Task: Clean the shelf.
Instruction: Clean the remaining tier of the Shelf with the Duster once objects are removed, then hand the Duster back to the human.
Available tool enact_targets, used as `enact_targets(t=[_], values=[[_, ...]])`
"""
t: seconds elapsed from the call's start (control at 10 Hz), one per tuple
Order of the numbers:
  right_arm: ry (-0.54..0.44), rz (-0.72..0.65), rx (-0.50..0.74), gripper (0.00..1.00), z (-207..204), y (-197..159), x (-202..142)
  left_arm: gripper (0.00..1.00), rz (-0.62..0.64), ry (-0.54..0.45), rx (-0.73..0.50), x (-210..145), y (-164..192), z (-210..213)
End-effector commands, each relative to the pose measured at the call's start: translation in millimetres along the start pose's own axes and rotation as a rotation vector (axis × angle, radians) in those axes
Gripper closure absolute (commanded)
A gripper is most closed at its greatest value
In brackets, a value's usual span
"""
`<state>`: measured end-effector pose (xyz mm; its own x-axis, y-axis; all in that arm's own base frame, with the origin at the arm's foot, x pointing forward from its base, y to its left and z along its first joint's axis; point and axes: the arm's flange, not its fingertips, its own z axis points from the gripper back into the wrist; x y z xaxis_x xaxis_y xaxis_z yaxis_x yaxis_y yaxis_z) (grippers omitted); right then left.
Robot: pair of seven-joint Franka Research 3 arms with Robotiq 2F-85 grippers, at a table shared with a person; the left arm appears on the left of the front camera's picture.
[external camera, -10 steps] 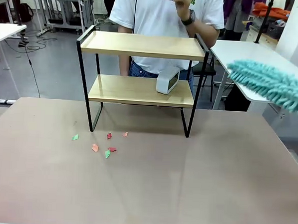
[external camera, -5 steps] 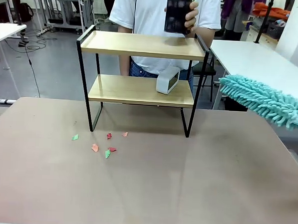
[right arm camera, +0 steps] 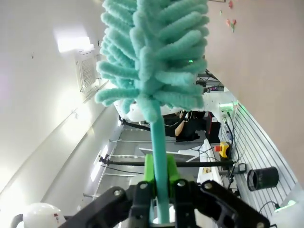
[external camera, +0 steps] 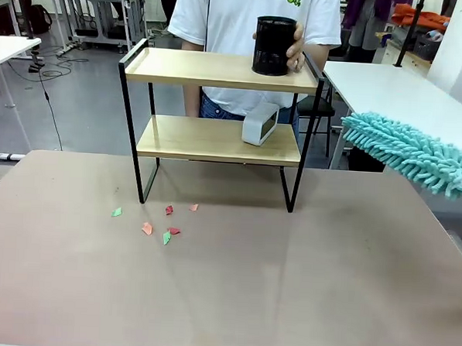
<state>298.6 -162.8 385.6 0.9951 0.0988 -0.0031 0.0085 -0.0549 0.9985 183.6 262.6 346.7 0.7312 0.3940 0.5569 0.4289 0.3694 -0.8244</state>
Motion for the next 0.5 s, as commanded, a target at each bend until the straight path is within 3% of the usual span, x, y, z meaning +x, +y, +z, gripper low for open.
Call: enact_targets(t=[0.0,0.4], values=[[0.0,-0.005,0.0,0.88,-0.6,7.9,-1.2,0.0,-0.022,-0.018,-0.014,0.9,-0.2,-1.4],[0.0,-0.005,0.0,0.88,-0.6,7.9,-1.2,0.0,-0.022,-0.018,-0.014,0.9,-0.2,-1.4]])
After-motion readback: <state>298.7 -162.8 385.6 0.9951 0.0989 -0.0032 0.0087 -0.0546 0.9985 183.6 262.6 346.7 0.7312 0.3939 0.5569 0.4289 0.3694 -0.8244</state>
